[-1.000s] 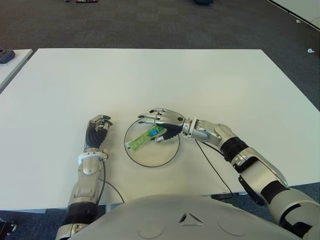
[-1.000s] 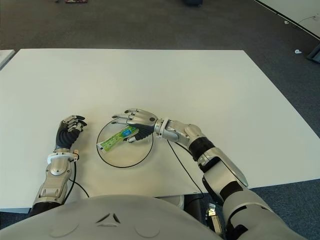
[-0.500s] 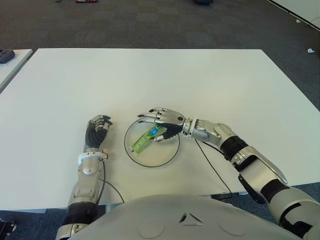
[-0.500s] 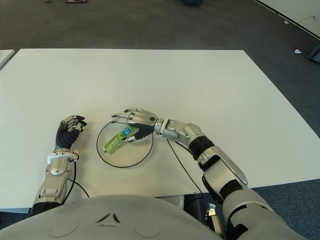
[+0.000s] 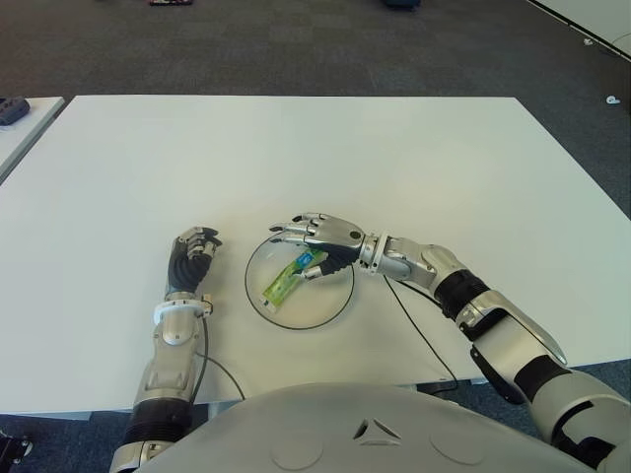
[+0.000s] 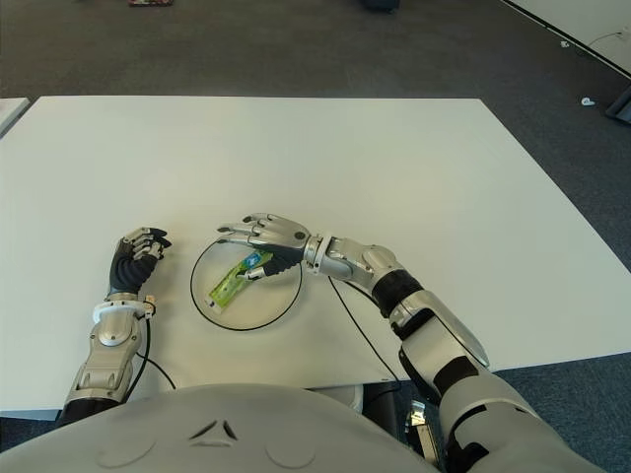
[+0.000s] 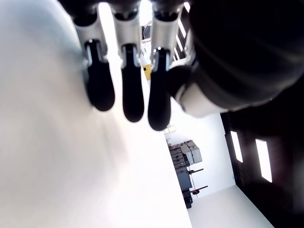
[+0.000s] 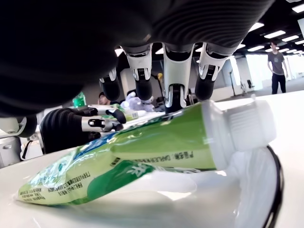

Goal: Put the toothpaste on the table into the plate.

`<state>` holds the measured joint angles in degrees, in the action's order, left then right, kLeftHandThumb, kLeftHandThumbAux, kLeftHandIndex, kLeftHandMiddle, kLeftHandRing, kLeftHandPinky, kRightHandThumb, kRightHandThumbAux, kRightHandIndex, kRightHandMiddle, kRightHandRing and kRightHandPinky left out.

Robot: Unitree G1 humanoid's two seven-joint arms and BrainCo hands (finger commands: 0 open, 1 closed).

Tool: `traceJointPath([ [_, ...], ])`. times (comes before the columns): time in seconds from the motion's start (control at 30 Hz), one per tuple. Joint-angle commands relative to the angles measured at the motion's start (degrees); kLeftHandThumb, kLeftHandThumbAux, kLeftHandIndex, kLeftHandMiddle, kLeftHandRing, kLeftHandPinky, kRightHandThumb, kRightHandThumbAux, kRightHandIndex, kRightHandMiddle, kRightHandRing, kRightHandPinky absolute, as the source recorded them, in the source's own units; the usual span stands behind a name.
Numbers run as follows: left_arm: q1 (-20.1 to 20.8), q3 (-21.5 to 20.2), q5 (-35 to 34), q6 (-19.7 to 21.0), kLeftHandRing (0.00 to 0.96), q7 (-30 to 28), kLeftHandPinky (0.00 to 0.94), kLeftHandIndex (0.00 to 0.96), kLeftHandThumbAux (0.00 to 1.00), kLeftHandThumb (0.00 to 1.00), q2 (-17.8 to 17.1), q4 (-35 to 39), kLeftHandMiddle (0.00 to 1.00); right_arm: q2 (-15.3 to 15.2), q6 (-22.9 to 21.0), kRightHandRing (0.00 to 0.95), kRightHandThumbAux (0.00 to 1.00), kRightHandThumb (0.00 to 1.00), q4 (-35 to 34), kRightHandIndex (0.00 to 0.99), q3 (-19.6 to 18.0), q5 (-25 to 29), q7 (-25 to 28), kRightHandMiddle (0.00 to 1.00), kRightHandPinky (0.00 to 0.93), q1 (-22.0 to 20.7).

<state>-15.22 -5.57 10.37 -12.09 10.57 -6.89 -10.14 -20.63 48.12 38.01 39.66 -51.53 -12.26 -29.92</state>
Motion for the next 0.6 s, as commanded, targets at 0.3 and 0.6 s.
traceJointPath([
  [0.3,-0.89,0.41,0.93,0.76,0.456,0.01,0.335,0.428,0.722,0.706,-0.06,-1.10,0.525,-1.02,0.48,0.000,0.177,0.295,-1.75,0.000,0.20,-1.97,-4.14,0.000,0.000,0.88],
  [0.6,-0.77,0.44,1.26,1.05,0.464,0.19,0.344,0.428,0.722,0.706,0.03,-1.12,0.537,-0.66,-0.08,0.000,0.243,0.179,-1.15,0.000,1.24,-5.63,-10.82,0.000,0.000,-0.01],
])
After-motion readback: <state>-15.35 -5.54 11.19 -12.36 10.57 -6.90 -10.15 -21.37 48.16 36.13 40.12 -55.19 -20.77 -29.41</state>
